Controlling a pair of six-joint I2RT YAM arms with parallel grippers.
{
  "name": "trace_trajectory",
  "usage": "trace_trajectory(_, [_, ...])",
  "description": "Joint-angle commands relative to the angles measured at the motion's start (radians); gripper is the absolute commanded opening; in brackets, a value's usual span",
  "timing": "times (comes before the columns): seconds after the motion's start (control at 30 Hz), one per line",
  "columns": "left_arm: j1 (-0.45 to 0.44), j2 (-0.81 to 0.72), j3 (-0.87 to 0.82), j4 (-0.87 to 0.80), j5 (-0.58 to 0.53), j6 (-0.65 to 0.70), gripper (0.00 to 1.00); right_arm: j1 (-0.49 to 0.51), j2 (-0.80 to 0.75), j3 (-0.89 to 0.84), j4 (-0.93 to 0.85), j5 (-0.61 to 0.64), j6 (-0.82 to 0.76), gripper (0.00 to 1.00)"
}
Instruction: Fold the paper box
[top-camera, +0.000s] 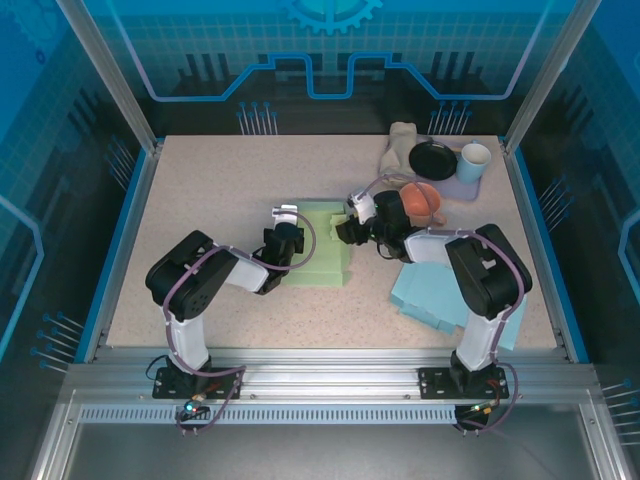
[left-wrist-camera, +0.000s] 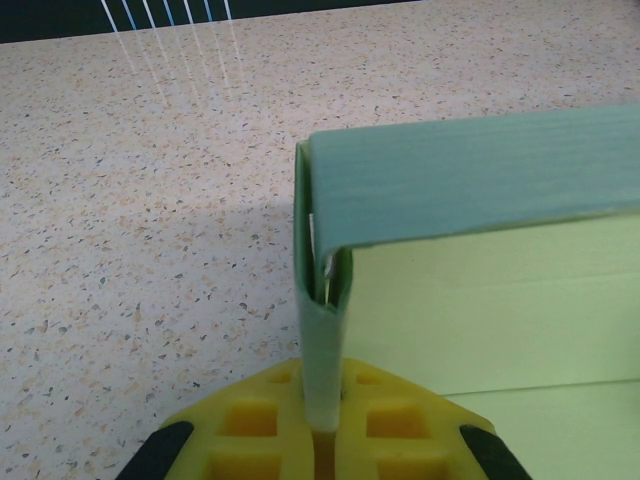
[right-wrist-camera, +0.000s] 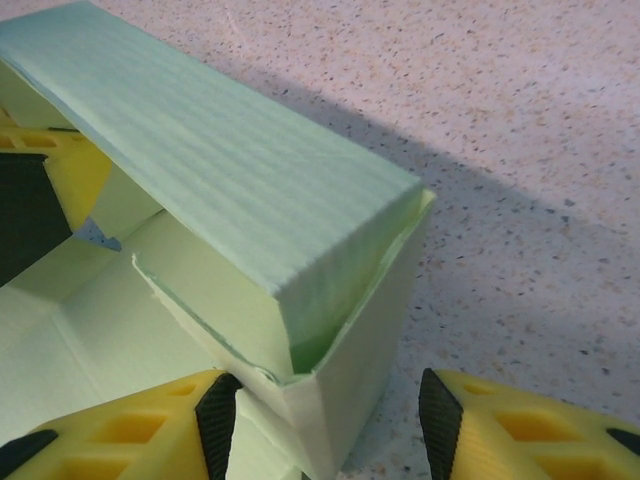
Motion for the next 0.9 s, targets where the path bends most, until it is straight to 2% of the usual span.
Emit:
trace_trajectory(0.0, [-0.004,-0.007,-0.003,-0.067,0.053,0.009,0.07,0.027,0.029,0.029,0.017,0.046,0.035,0.53])
trace_trajectory(0.23, [-0.003,-0.009,-0.005,-0.065,0.054,0.008,0.07,0.085,0.058,0.046,0.009,0.217,0.059,0.51])
trace_trajectory(0.37, [-0.003,-0.009,-0.006,-0.065,0.053,0.009,0.07,0.095,0.064,0.047,0.012,0.279,0.085,0.45])
trace_trajectory(0.63, [-0.004,-0.008,-0.006,-0.065,0.055,0.009,0.07,0.126,0.076,0.060,-0.007,0.445,0.142,0.44])
trace_trajectory(0.87, [-0.004,-0.004,0.008,-0.083,0.038,0.003,0.08,0.161,0.110,0.111,-0.125,0.748,0.288,0.41])
